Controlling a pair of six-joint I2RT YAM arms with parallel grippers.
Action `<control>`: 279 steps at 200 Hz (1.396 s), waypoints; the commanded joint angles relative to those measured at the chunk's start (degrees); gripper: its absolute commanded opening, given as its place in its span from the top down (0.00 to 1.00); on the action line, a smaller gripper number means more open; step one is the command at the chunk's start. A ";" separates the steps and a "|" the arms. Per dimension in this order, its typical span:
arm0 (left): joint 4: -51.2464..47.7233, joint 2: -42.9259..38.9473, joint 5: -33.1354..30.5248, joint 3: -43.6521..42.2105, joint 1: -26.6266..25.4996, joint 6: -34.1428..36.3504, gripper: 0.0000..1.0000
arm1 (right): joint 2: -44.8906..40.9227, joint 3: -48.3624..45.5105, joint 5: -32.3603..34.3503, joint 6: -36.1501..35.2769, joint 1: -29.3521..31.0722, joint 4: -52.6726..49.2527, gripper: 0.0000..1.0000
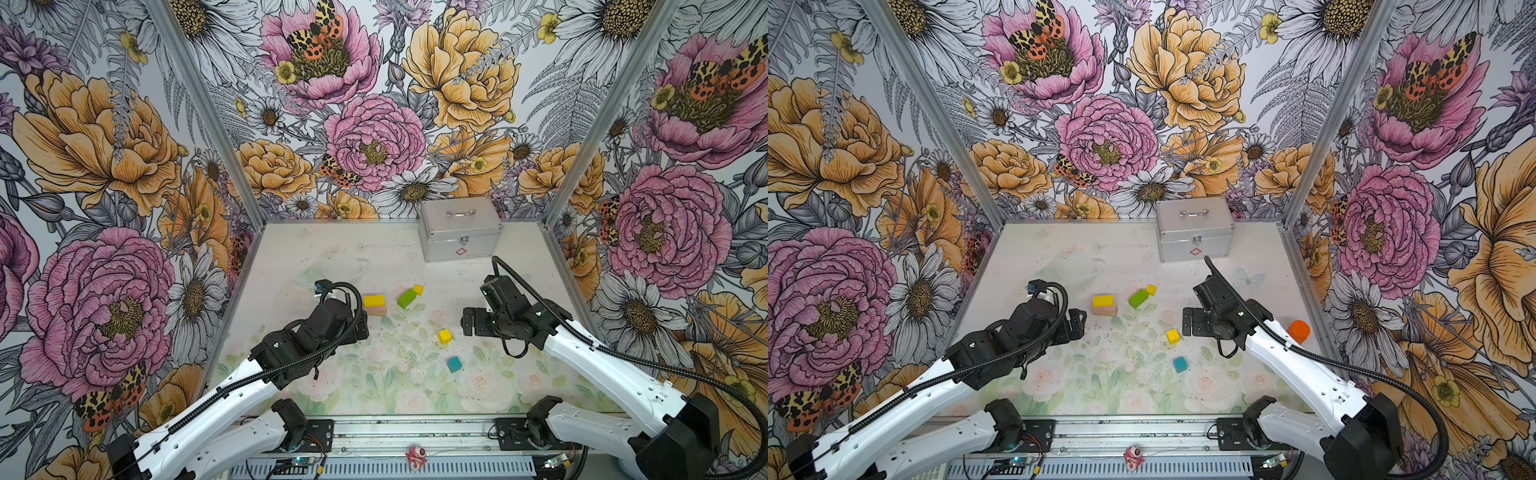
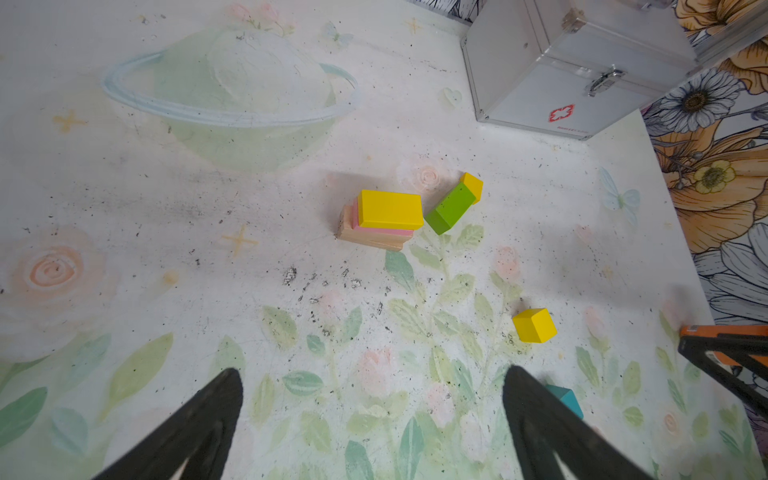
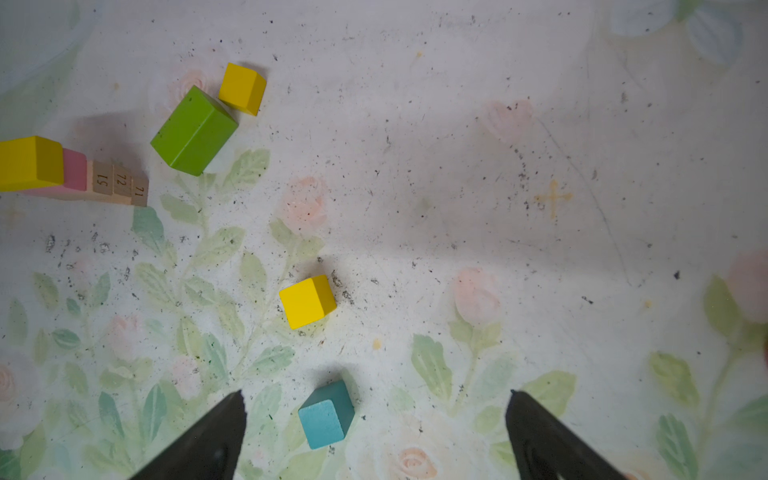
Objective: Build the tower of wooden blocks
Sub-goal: 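Draw the left arm back and swing it toward the green block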
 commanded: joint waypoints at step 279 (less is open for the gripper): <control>4.51 35.86 -4.64 26.27 -8.91 -22.97 0.05 | 9.26 8.70 8.25 -5.72 -12.02 6.89 0.00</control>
